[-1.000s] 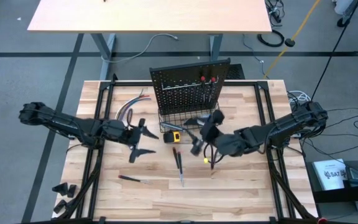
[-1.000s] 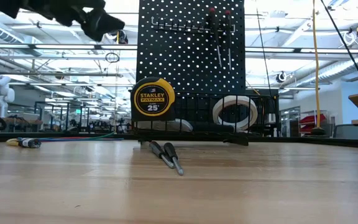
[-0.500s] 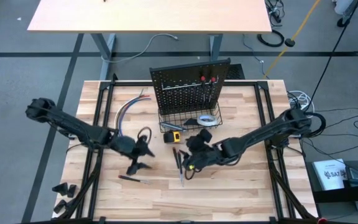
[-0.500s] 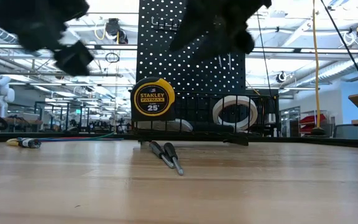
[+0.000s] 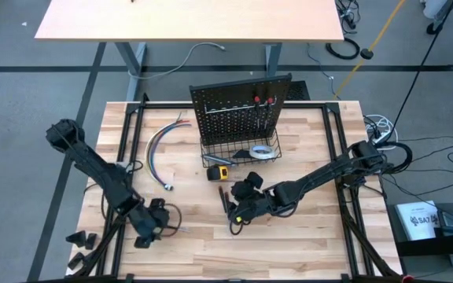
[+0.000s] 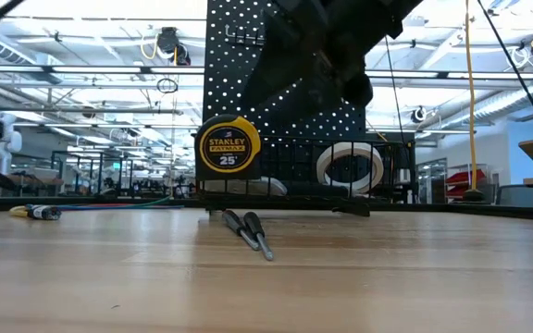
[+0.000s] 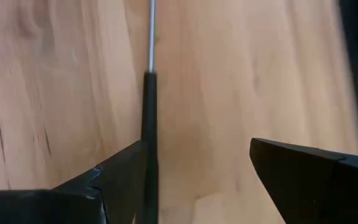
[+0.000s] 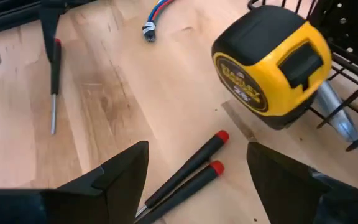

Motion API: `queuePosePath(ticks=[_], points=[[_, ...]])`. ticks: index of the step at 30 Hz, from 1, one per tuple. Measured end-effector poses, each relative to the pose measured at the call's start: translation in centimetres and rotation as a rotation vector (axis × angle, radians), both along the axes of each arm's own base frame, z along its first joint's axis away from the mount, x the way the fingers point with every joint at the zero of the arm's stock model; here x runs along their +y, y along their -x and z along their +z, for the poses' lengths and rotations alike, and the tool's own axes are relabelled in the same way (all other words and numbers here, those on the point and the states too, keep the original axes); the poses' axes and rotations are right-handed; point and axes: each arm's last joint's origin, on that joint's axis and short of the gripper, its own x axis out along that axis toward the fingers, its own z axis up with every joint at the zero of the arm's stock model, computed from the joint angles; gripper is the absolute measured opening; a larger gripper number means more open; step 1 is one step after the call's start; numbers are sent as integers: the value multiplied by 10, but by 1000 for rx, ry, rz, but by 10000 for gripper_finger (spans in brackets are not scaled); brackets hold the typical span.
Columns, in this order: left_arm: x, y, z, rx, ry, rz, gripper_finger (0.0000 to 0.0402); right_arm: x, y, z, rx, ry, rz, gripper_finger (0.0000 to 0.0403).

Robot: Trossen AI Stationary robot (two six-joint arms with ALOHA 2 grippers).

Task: Hang tools onto peg board
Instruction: Hang the black screwdriver onto the pegboard

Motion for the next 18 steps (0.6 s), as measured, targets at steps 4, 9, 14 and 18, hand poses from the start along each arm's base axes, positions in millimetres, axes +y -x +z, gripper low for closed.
queuePosePath(ticks=[4, 9, 14, 18], points=[[-3, 6, -14, 31, -129, -11, 289, 4, 2, 1, -14, 22, -20, 265], [-6, 7, -25, 43, -209, -21, 289, 5, 1, 2, -42, 21, -26, 265], [-9, 11, -28, 37, -248, -41, 276, 6, -1, 4, -68, 22, -35, 265], [-10, 14, -29, 23, -277, -42, 229, 5, -1, 5, -74, 46, -55, 265]])
